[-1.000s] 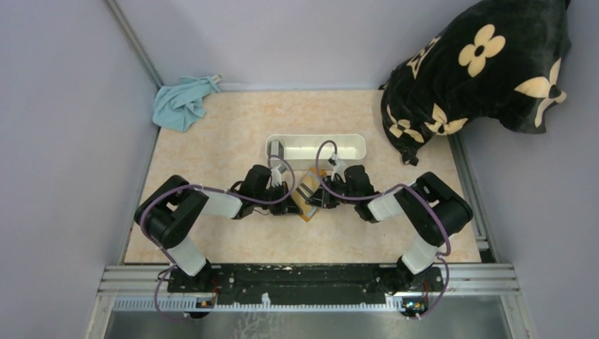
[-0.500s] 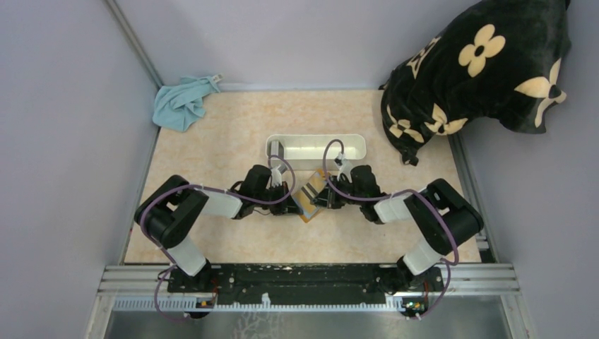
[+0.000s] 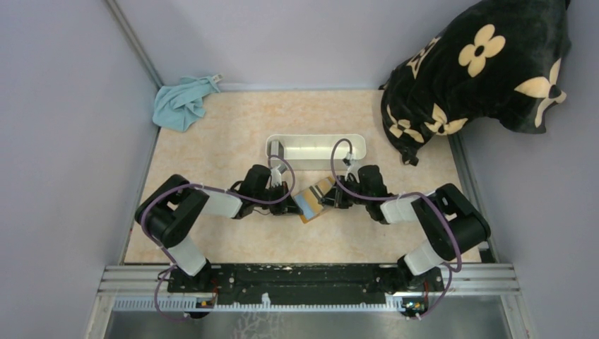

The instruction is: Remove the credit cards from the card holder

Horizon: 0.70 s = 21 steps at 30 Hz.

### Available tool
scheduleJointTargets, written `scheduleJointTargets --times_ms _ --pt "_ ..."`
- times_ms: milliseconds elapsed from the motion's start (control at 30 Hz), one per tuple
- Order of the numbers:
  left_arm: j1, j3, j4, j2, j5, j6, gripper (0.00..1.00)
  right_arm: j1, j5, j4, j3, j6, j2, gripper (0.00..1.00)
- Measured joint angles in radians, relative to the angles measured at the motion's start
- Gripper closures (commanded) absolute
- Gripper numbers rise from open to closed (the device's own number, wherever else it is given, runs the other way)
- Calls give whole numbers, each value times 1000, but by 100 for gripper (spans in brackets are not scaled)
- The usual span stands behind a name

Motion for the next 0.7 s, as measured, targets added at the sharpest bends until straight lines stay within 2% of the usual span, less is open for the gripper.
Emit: scheduleJointTargets --times_ms 600,700 --pt "6 0 3 3 12 14 100 -42 2 -44 -13 -26 -34 91" --pt "11 0 2 3 15 15 100 -42 3 -44 -18 -28 -34 85"
